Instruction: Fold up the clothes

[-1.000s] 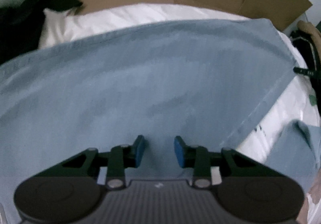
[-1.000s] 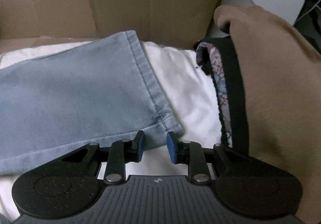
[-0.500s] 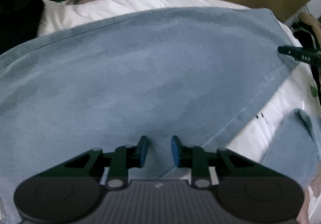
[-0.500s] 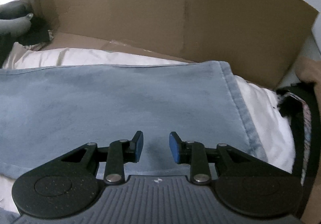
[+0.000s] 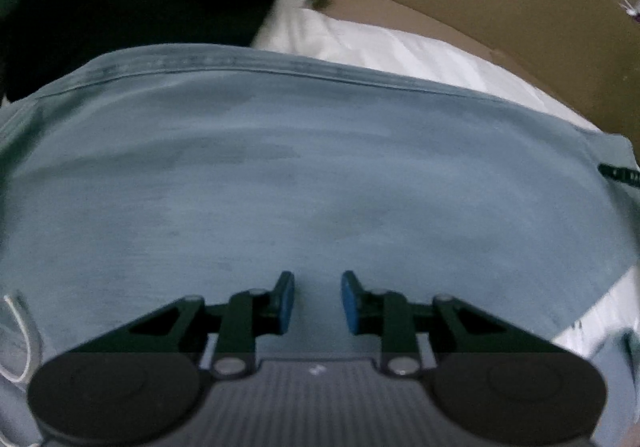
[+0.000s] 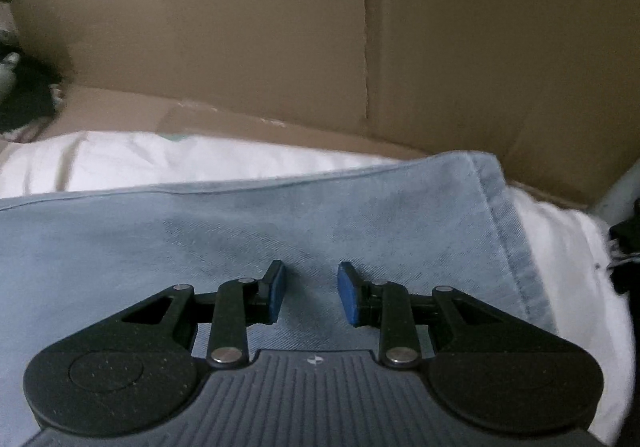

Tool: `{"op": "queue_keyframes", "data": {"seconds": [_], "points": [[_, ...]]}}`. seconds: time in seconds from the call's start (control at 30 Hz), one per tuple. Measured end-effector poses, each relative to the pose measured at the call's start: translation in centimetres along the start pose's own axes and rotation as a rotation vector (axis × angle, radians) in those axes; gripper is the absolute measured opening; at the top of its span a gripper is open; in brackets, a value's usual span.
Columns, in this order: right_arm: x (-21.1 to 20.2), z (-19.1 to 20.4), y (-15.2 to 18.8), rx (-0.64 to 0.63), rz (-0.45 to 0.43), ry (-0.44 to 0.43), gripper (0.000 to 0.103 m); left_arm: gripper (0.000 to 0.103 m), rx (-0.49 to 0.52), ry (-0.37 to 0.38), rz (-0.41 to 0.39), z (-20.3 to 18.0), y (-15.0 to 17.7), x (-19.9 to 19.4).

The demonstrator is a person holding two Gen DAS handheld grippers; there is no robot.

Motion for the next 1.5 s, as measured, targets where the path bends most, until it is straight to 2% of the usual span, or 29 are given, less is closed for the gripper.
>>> {"op": "queue_keyframes", "data": {"seconds": [0.13, 0.37, 0.57, 0.67, 0.7, 0.8, 1.0, 1.17, 1.3, 1.5], "points": [[1.6, 0.2, -0.8, 0.01, -0.047, 0.038, 0.037, 0.028, -0.028, -0.013, -0.014, 0.2, -0.5, 0.5], [3.9, 0.2, -3.5, 0.038, -0.055, 0.058, 0.051, 0.03, -0.038, -0.026, -0.019, 1.8, -0.8, 0.4], [4.8, 0.4, -4.4, -0.018, -0.07, 0.052, 0.053, 0.03, -0.051, -0.036, -0.023, 2.5, -0.6, 0.7], [4.4, -0.3, -4.4, 0.02, -0.075, 0.032, 0.053, 0.033, -0.064, -0.036, -0.028, 2.6, -0.4, 0.4], [4.2, -0.6, -4.4, 0.042, -0.078, 0.049, 0.053, 0.037, -0.061, -0.034, -0.029, 2.5, -0.3, 0.3], [3.6, -1.3, -3.6, 0.05, -0.068, 0.094, 0.052, 0.043, -0.054, -0.029, -0.027, 2.5, 0.2, 0.5], [1.4, -4.2, -1.1, 0.068, -0.081, 0.147, 0.053, 0.043, -0.007, -0.035, 0.007, 2.4, 2.2, 1.0], [-1.1, -6.5, 1.8, 0.023, -0.069, 0.173, 0.053, 0.044, 0.015, -0.055, 0.007, 2.4, 3.2, 0.3], [-2.7, -7.6, 3.6, -0.027, -0.036, 0.179, 0.052, 0.053, 0.031, -0.086, 0.005, 3.3, 2.8, -0.5], [-4.2, -8.2, 5.4, -0.101, 0.019, 0.203, 0.052, 0.056, -0.03, -0.115, -0.02, 6.7, 1.6, -3.7]]}}
Point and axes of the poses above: each gripper's, at about its wrist camera, not at the fingertips, and x roughly the way its jaws point, z to its left, y to its underside, the point moved 5 cm from there along x, roughly the way its jaws point, and after that the axes turned 11 degrees about x, right-handed, at the moved point
